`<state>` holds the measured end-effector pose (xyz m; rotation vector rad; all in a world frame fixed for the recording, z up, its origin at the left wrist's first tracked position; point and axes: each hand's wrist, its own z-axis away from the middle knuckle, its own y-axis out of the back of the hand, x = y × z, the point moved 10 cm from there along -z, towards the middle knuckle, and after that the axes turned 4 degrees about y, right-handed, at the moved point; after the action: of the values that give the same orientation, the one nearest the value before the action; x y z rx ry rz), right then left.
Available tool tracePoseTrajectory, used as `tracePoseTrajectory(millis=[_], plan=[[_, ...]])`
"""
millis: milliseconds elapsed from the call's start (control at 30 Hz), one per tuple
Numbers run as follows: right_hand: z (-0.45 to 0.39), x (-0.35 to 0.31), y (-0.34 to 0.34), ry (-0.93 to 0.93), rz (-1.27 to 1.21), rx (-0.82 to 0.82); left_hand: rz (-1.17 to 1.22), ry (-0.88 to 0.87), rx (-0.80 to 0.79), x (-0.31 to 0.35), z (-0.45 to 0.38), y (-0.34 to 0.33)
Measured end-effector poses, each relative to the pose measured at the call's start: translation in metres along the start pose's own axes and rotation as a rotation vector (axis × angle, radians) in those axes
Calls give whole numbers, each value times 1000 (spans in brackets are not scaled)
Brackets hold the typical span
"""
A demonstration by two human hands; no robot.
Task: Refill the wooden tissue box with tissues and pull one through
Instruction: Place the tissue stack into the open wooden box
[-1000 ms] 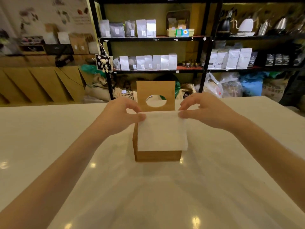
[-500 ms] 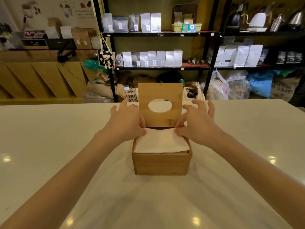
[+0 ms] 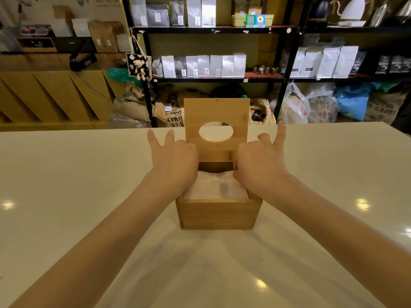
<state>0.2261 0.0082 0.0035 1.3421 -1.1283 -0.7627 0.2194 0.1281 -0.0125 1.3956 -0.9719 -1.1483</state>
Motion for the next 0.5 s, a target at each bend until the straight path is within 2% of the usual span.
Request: tracePoseTrajectory(millis=[267,367,500], plan=[[17,7,0,56,-194,-76,94,-96,15,-1,21,5],[18,2,-9,90,-318,-266,21,-70,-111,-5,26,-6],[15,-4,-19,113,-292,-435,-90,-64,-234,-2,21,-19]])
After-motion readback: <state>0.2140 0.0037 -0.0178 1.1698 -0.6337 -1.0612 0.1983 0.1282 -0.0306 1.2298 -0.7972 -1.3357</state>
